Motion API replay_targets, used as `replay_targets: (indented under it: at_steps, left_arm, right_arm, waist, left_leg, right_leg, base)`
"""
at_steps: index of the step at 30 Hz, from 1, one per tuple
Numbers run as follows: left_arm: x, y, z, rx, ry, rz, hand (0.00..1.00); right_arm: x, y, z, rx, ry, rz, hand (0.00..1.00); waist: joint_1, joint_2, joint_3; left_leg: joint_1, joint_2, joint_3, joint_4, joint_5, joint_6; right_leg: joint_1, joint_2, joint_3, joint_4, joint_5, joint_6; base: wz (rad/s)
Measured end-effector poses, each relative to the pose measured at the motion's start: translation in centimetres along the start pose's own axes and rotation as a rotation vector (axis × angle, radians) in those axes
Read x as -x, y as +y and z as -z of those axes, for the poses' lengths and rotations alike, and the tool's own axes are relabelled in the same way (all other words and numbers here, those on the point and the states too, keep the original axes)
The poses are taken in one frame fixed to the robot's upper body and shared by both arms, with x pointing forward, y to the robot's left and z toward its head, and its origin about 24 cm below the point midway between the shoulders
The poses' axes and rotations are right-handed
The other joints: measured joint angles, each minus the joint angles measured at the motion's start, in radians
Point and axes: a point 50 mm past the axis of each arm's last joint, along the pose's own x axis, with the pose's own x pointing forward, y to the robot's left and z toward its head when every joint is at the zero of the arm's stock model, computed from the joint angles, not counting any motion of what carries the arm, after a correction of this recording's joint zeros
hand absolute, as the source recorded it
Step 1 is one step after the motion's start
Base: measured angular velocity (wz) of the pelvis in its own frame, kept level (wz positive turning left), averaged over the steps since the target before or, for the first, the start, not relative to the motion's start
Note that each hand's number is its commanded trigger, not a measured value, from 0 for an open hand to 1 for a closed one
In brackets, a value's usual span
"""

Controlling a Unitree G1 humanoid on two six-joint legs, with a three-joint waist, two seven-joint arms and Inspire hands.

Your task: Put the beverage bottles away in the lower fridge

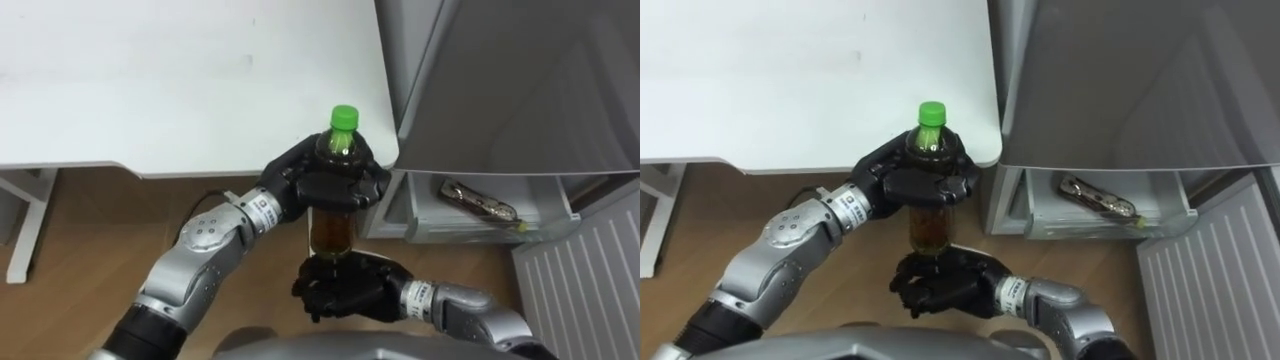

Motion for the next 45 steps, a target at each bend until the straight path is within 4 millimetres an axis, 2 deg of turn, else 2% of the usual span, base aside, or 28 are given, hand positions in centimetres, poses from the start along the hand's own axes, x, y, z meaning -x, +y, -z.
replay_targets:
  at_steps: [3,7,15,20,30,45]
  left_arm:
    - [0.0,-0.1,0.0,0.000,0.000,0.027,1.00]
    - [0.0,-0.4,0.1,0.001,0.004,0.048,1.00]
    - [0.0,-0.4,0.2,0.003,0.005,0.056,1.00]
    - [0.1,-0.4,0.3,0.007,0.009,0.052,1.00]
    - [0.1,-0.3,0.5,0.011,0.013,0.049,1.00]
    - [0.5,-0.2,1.3,0.029,0.031,0.037,1.00]
  right_arm:
    - [-0.2,0.1,-0.1,-0.006,-0.008,0.000,0.00]
    - [-0.3,0.2,-0.2,-0.018,-0.021,-0.004,0.00]
    - [-0.3,0.1,-0.2,-0.034,-0.033,0.013,0.00]
    - [-0.3,0.1,-0.1,-0.035,-0.033,0.022,0.00]
    - [-0.1,0.0,-0.1,-0.033,-0.030,0.028,0.00]
    - [0.5,-0.5,0.0,-0.033,-0.021,0.046,0.00]
  waist:
    - [-0.006,0.005,-0.0025]
    - [-0.016,0.003,-0.0019]
    - [-0.015,-0.011,-0.0003]
    - [-0.014,-0.012,0.0000]
    - [-0.014,-0.005,0.0010]
    - [-0.009,0.005,-0.0025]
  left_leg:
    - [0.005,0.000,0.000,0.000,0.000,0.000]
    - [0.014,0.000,0.001,-0.004,0.000,0.000]
    - [0.018,-0.002,0.001,-0.003,0.000,0.000]
    - [0.028,-0.002,0.002,-0.007,0.000,0.000]
    - [0.034,-0.003,0.003,-0.024,0.000,0.000]
    - [0.036,-0.003,0.009,-0.024,0.000,0.000]
  right_leg:
    - [0.004,0.000,0.001,0.000,0.000,0.000]
    - [0.011,0.000,0.002,-0.001,0.000,0.000]
    - [0.020,0.001,0.004,-0.017,-0.001,0.001]
    - [0.024,0.001,0.006,-0.018,-0.001,0.001]
    - [0.029,0.002,0.010,-0.018,-0.001,0.001]
    - [0.025,0.002,0.015,-0.017,-0.001,0.001]
  base:
    - [0.00]
    - [0.00]
    - [0.00]
    - [0.00]
    - [0.00]
    - [0.00]
